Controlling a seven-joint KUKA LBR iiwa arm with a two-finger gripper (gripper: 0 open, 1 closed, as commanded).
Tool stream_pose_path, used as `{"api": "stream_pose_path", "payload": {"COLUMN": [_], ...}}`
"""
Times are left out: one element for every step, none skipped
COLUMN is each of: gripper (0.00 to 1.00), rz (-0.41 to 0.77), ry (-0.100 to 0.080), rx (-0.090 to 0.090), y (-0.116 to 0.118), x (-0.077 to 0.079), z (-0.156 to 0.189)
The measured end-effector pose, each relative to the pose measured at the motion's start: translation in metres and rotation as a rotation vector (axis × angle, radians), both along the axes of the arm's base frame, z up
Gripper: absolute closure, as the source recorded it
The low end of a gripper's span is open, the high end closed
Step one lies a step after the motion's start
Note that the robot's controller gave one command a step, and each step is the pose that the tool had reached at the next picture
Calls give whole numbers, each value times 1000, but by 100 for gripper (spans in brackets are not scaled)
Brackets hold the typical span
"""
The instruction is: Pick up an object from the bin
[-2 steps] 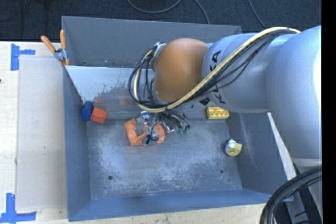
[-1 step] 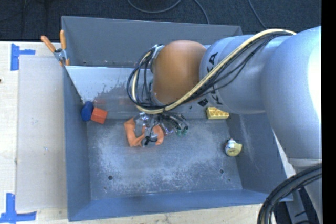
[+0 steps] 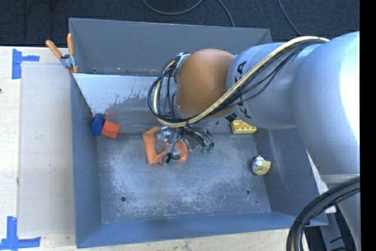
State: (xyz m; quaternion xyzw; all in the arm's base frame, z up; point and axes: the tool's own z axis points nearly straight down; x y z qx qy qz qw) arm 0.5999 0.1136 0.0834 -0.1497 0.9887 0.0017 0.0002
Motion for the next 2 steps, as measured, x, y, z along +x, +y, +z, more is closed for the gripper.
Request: {"api": "stream_pose_path", "payload": {"gripper": [100,100], "rz": [0,0], "ry": [14,-3], "rx": [-3,0], "y": [4,6], "x": [-2,6], "z": [31,76]}}
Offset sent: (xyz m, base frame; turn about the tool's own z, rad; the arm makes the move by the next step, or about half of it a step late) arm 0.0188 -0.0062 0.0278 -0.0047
